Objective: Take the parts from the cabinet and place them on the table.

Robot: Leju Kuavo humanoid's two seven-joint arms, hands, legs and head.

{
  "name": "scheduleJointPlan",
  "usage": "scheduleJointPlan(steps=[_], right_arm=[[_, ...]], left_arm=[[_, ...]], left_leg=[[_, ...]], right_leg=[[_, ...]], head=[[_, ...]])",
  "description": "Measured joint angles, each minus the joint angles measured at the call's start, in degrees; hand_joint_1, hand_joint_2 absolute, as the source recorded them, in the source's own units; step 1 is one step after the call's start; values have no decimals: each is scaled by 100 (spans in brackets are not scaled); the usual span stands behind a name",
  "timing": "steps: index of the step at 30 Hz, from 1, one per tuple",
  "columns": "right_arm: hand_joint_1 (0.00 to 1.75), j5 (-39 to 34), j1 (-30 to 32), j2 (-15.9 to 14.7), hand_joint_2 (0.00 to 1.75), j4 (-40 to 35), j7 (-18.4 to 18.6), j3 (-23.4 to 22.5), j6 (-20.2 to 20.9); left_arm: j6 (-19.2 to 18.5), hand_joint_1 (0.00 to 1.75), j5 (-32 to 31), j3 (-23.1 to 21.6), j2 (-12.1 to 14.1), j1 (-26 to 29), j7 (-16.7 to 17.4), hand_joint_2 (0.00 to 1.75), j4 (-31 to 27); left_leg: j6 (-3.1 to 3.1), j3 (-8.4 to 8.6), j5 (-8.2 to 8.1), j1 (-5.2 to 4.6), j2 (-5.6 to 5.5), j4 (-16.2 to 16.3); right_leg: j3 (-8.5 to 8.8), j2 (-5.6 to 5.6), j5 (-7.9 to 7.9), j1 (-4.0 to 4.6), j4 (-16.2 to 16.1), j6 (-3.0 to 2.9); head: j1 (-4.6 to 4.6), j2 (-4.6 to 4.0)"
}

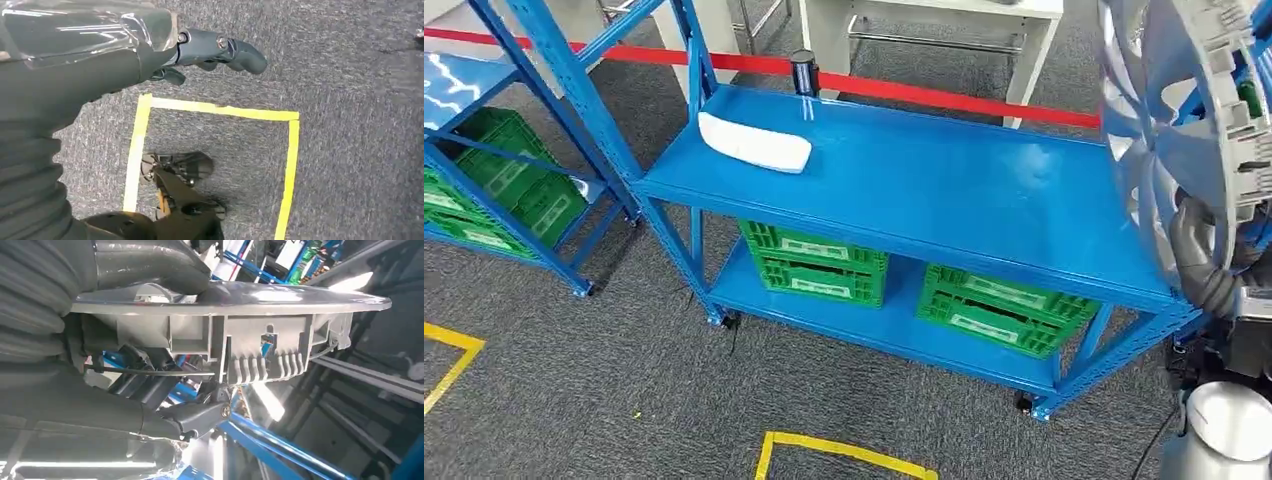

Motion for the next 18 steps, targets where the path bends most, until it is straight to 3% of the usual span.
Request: scheduleJointPlan(steps=[2, 3, 4, 5, 7, 8, 9, 10, 11, 13, 14, 17, 18], right_arm=[[171, -13, 4, 2, 175, 0, 9, 2, 0], [171, -28, 5, -7, 175, -2, 15, 2, 2], [171, -41, 10, -22, 175, 0, 22, 4, 2], [171, -46, -9, -37, 175, 0, 24, 11, 6], [171, -55, -16, -52, 175, -2, 26, 20, 7], [171, -55, -3, -57, 175, 0, 35, 22, 9], [171, -55, 14, -57, 175, 0, 48, 22, 7], [171, -55, 38, -59, 175, 0, 61, 22, 9], [171, -55, 52, -65, 175, 0, 70, 24, 9], [171, -57, 42, -81, 175, 0, 74, 28, 7], [171, -57, 31, -81, 175, 2, 74, 33, 7], [171, -48, 20, -81, 175, -2, 103, 39, 15], [171, -46, 6, -76, 175, -2, 103, 44, 20]], left_arm=[[-2, 0, 0, 4, 9, 24, 2, 175, -2], [-15, 0, 2, 7, 13, 33, 2, 175, -9], [-22, 0, 2, 7, 7, 31, 4, 175, -20], [-37, 0, 2, 7, 0, 25, 4, 175, -24], [-83, 0, 2, 7, -17, 29, 20, 175, -46], [-125, 0, 2, 7, -35, 39, 33, 175, -68], [-149, 0, 2, 9, -52, 51, 55, 175, -92], [-182, 0, 2, 9, -70, 63, 63, 175, -112], [-190, 0, 0, 9, -83, 73, 72, 175, -129], [-208, 0, 0, 9, -96, 77, 79, 175, -153], [-212, 0, 0, 9, -94, 77, 81, 175, -182], [-245, 0, 0, 9, -87, 83, 81, 175, -208], [-245, 0, 0, 11, -83, 87, 90, 175, -210]], left_leg=[[32, -19, 26, -41, 5, -5], [93, -13, 105, -50, 8, -101], [71, 44, 237, 25, 50, -248], [151, 11, 305, 9, 41, -306], [147, -90, 368, -5, 49, -300], [154, -137, 398, -17, 49, -295], [150, -189, 429, -25, 48, -282], [140, -236, 448, -25, 47, -261], [125, -291, 462, -23, 45, -222], [104, -395, 460, -21, 42, -80], [73, -461, 449, -51, 40, -11], [-9, -531, 495, -58, 40, 54], [-25, -551, 515, -52, 36, 64]], right_leg=[[-6, -7, 54, -26, -35, 78], [7, -5, 104, -5, -86, 142], [-52, -17, 55, -12, -12, 112], [-182, -13, -145, 12, 182, 54], [-495, -9, -598, 28, 1019, -24], [-637, -9, -768, 28, 1437, -24], [-689, -10, -832, 28, 1664, 10], [-589, -11, -794, 27, 1566, 49], [-320, -13, -671, 21, 1179, 111], [342, -32, -397, -6, 104, 206], [361, -38, -482, 14, 35, 114], [300, -5, -379, 55, 50, 9], [290, -8, -341, 28, 38, -41]], head=[[-20, 0], [-22, 0], [-6, 0], [-2, 0], [0, 0], [-4, 0], [-6, 0], [-4, 0], [-4, 0], [-2, 0], [-11, 0], [-13, 0], [-13, 0]])
